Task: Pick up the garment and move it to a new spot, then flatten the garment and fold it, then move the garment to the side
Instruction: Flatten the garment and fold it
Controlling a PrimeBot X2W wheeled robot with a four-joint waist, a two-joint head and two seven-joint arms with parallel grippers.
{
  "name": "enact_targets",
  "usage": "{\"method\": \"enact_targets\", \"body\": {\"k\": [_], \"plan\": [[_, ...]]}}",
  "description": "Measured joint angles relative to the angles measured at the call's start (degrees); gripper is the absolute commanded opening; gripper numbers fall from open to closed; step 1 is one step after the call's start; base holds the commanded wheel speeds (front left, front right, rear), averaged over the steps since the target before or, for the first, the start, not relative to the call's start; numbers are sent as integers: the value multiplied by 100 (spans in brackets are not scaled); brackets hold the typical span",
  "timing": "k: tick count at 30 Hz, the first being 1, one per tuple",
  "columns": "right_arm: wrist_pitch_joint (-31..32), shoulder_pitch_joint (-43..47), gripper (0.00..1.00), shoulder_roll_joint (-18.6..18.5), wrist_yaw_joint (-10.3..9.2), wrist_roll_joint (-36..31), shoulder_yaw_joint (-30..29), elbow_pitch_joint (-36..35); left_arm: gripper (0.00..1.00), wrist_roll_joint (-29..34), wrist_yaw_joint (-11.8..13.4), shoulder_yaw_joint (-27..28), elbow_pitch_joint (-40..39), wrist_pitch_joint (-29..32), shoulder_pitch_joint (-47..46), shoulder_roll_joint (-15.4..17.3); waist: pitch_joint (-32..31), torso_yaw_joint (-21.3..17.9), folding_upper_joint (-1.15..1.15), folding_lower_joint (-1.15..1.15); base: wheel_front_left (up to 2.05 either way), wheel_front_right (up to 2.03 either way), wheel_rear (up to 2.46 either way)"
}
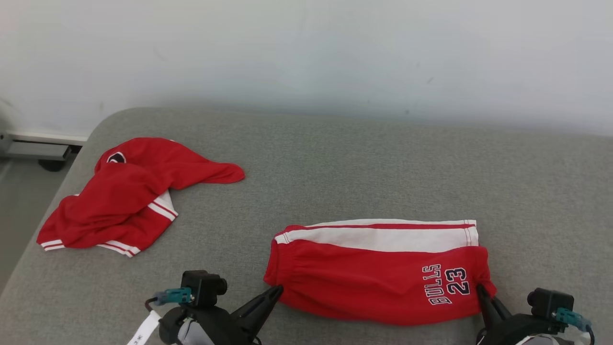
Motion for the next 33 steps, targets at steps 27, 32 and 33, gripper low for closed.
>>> {"method": "enact_targets", "body": {"k": [27,32,33], "plan": [[922,1490,100,-323,-762,91,-202,-3009,100,52,1311,318,-1265,119,235,922,43,-227,1,2,0,0,0],[1026,1786,100,-345,-1079,0,-267,-3464,100,46,1421,864,-1500,-78,585,966,-102,-278,0,1,0,0,0],[1029,1855,100,-361,-1151,-41,-280,-3555,100,47,1421,987,-1525,-91,684,978,-127,-297,0,1,0,0,0]]}}
